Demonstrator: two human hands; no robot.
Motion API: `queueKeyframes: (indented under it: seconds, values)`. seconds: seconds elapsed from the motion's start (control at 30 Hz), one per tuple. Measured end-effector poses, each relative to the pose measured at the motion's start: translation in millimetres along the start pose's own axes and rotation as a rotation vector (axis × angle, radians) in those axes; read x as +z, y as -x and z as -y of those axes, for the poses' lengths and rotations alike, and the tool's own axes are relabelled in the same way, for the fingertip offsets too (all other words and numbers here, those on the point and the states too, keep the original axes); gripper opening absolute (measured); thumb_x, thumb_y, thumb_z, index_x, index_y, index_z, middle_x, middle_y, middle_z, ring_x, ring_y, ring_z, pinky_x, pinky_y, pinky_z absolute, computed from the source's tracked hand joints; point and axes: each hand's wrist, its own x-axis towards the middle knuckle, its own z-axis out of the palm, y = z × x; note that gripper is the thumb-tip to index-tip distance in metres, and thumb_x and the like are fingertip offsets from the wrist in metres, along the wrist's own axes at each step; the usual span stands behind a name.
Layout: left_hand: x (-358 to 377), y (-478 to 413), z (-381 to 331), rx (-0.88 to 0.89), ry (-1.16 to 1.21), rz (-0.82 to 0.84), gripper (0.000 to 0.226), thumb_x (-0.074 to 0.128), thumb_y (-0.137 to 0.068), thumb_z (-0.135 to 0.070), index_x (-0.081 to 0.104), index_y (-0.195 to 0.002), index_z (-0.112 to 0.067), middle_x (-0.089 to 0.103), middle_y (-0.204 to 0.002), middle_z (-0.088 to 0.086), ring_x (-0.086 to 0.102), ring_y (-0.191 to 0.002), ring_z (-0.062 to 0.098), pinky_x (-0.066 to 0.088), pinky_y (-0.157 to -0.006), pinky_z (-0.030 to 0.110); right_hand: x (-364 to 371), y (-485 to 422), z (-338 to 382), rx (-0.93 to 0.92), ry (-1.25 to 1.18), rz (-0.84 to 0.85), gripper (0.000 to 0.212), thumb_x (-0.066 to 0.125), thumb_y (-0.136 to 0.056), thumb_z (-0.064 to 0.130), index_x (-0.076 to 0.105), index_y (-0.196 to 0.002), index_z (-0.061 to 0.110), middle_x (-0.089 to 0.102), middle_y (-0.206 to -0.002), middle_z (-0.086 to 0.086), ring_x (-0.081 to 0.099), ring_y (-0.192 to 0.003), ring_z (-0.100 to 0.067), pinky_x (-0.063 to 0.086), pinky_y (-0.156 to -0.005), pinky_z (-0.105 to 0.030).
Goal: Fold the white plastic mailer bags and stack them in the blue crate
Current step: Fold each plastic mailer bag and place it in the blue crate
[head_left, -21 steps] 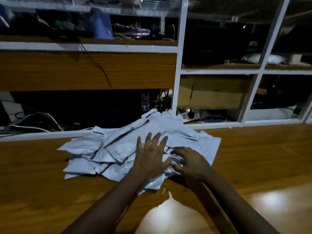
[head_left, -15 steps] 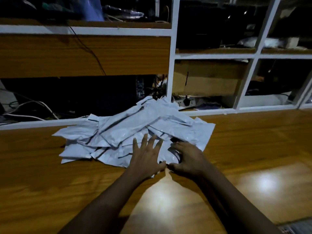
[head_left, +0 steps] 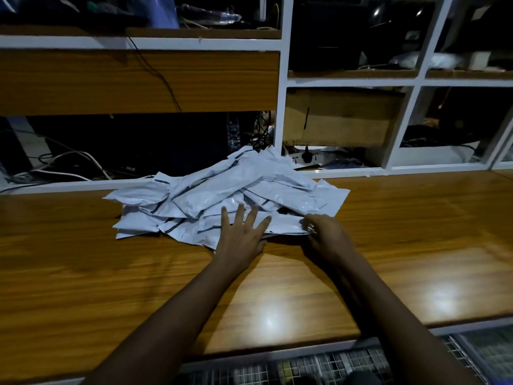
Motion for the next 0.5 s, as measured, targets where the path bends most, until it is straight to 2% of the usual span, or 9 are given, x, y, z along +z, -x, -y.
queueKeyframes:
  seconds: [0.07,0.17,0.23,0.3,0.4,0.5]
  values:
    - [-6.6,0.5,-10.8,0.039,-0.007,-0.014,0.059,0.062,-0.088,-0.048,0.048,-0.142,-0.029,0.049,-0.146,0.01,0.042,-0.135,0.04,0.022,-0.108,0.07,-7.2,12.1,-9.7,0.057,-0.036,0.024,0.017,0.062,-0.082,0.011,0.062,-0.094,0.023,0.066,-0.1,-0.002,0.058,-0.094,-0.024,0.051,-0.075,-0.038]
    - [-7.4,-1.0,-29.9,0.109,0.002,-0.109,0.044,0.067,-0.087,-0.037,0.061,-0.129,-0.025,0.065,-0.126,0.004,0.059,-0.115,0.035,0.032,-0.104,0.065,-15.0,33.8,-19.6,0.13,-0.084,0.005,0.015,0.06,-0.07,0.019,0.054,-0.083,0.024,0.06,-0.088,0.003,0.056,-0.082,-0.021,0.051,-0.067,-0.04]
    - [-8.5,-2.1,-43.0,0.167,0.029,-0.142,0.033,0.066,-0.088,-0.031,0.066,-0.121,-0.026,0.069,-0.115,0.0,0.064,-0.103,0.032,0.038,-0.1,0.059,-20.1,49.5,-24.0,0.17,-0.117,0.025,0.02,0.063,-0.068,0.025,0.054,-0.085,0.023,0.06,-0.088,0.005,0.057,-0.078,-0.019,0.05,-0.065,-0.039]
    - [-9.6,-1.8,-56.6,0.237,0.071,-0.158,0.026,0.064,-0.09,-0.03,0.069,-0.115,-0.028,0.07,-0.109,-0.003,0.065,-0.097,0.031,0.041,-0.095,0.052,-24.1,62.1,-27.8,0.147,-0.118,0.025,0.02,0.055,-0.071,0.038,0.055,-0.086,0.025,0.061,-0.096,0.006,0.055,-0.08,-0.017,0.046,-0.066,-0.036]
    - [-7.6,-1.3,-75.5,0.352,0.142,-0.162,0.022,0.066,-0.088,-0.034,0.073,-0.109,-0.031,0.07,-0.115,0.002,0.065,-0.101,0.034,0.049,-0.088,0.054,-25.5,71.2,-36.8,0.138,-0.02,-0.026,0.027,0.047,-0.08,0.044,0.058,-0.092,0.022,0.058,-0.101,0.002,0.051,-0.087,-0.021,0.04,-0.067,-0.034]
    - [-3.9,-4.8,-87.4,0.413,0.308,-0.085,0.03,0.055,-0.089,-0.042,0.072,-0.114,-0.036,0.065,-0.129,0.007,0.059,-0.115,0.042,0.05,-0.087,0.057,-20.3,70.6,-47.7,0.151,0.082,-0.078,0.024,0.052,-0.094,0.033,0.061,-0.11,0.017,0.061,-0.113,-0.006,0.055,-0.098,-0.027,0.04,-0.073,-0.035]
